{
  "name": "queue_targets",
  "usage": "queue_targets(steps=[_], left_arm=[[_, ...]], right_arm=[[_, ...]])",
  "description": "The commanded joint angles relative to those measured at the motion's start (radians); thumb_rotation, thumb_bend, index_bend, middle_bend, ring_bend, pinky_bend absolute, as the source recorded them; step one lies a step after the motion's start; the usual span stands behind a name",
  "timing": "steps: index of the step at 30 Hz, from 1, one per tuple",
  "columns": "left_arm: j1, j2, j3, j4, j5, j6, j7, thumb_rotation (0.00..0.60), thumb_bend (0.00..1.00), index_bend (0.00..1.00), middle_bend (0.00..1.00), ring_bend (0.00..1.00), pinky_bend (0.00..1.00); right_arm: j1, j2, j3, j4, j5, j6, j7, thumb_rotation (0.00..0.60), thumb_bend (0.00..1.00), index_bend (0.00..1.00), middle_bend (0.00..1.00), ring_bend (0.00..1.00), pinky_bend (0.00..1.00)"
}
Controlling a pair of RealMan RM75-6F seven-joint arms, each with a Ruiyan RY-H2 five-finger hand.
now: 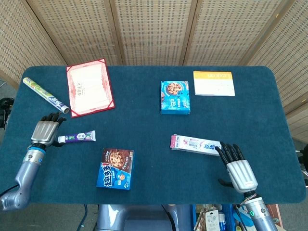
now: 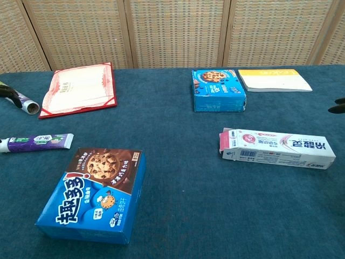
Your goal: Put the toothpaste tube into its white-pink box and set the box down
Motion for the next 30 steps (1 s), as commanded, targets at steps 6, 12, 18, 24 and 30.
queue_targets(steps=[6, 12, 18, 24, 30], left_arm=[[-0.018, -0.031, 0.022, 0.030, -0.009, 0.000, 0.009, 0.600, 0.13, 0.33, 0.21, 0.15, 0.19], [-0.026, -0.037, 0.032, 0.044, -0.016, 0.008, 0.017, 0.600, 0.13, 0.35, 0.22, 0.15, 0.19], [-0.035, -0.058, 0.038, 0.062, -0.034, 0.000, 0.018, 0.600, 0.13, 0.39, 0.24, 0.17, 0.21], [-0.046, -0.090, 0.044, 0.089, -0.042, -0.002, 0.021, 0.600, 0.13, 0.39, 0.24, 0.17, 0.21], [-0.058, -0.115, 0.050, 0.113, -0.050, 0.008, 0.041, 0.600, 0.13, 0.39, 0.24, 0.17, 0.21]], right_arm=[[-0.001, 0.002, 0.002, 0.000, 0.000, 0.003, 0.005, 0.600, 0.11, 0.00, 0.00, 0.00, 0.00], [-0.002, 0.003, 0.003, -0.001, 0.002, 0.002, 0.012, 0.600, 0.11, 0.00, 0.00, 0.00, 0.00], [-0.002, 0.006, 0.003, -0.003, 0.003, 0.000, 0.021, 0.600, 0.11, 0.00, 0.00, 0.00, 0.00], [-0.001, 0.007, 0.005, -0.002, 0.008, -0.003, 0.027, 0.600, 0.11, 0.00, 0.00, 0.00, 0.00], [-0.002, 0.009, 0.007, -0.002, 0.015, -0.006, 0.033, 0.600, 0.11, 0.00, 0.00, 0.00, 0.00]])
